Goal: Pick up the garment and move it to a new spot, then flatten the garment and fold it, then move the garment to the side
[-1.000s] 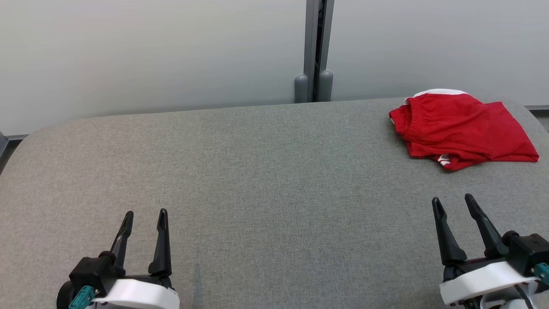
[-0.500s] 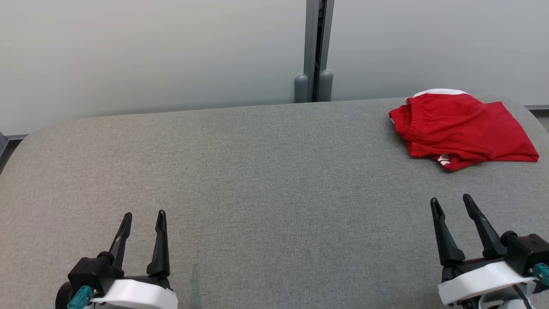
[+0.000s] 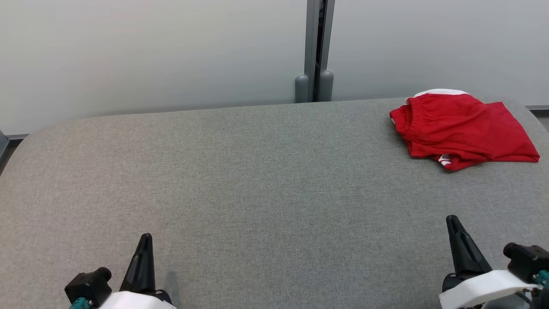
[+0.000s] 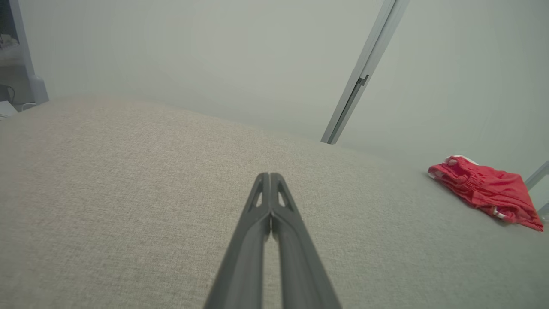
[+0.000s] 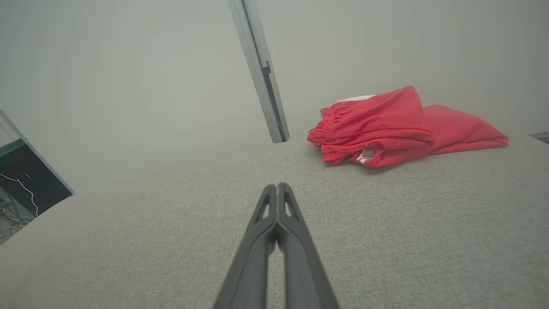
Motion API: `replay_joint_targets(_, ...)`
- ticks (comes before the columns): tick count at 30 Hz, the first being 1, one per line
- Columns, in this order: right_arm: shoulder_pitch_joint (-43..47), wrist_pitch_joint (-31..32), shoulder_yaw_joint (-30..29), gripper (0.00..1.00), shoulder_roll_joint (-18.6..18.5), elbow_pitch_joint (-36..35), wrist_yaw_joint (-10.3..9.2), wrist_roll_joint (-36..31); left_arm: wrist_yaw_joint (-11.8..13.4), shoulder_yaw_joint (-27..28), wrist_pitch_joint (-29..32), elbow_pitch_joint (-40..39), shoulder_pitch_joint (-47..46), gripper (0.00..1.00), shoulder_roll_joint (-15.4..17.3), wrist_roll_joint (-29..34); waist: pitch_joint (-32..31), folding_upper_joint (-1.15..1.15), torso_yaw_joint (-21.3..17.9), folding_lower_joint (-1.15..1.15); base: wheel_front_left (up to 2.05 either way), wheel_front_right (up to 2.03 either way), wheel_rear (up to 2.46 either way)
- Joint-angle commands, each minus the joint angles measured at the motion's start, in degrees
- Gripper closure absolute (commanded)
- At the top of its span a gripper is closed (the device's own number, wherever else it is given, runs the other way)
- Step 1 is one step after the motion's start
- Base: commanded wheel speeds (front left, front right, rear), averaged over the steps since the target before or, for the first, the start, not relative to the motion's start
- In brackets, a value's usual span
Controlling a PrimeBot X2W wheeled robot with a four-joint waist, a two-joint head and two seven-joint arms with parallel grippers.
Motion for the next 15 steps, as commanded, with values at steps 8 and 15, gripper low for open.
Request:
replay_joint_targets(8,-3.24,3.3,-2.79,1.0,0.28,0.07,0.0,8.83,-0.79,0.14,1.56,-0.4,-3.82,1.0,0.22,-9.53,0.04,0.0,0.12,0.0,0.0,0.0,0.0)
replay_joint_targets(15,-4.16,5.24,-4.24,1.0,0.56,0.64,0.0,13.87,-1.13,0.17,2.52,-0.05,-4.86,1.0,0.26,-14.93,0.07,0.0,0.2,0.0,0.0,0.0,0.0)
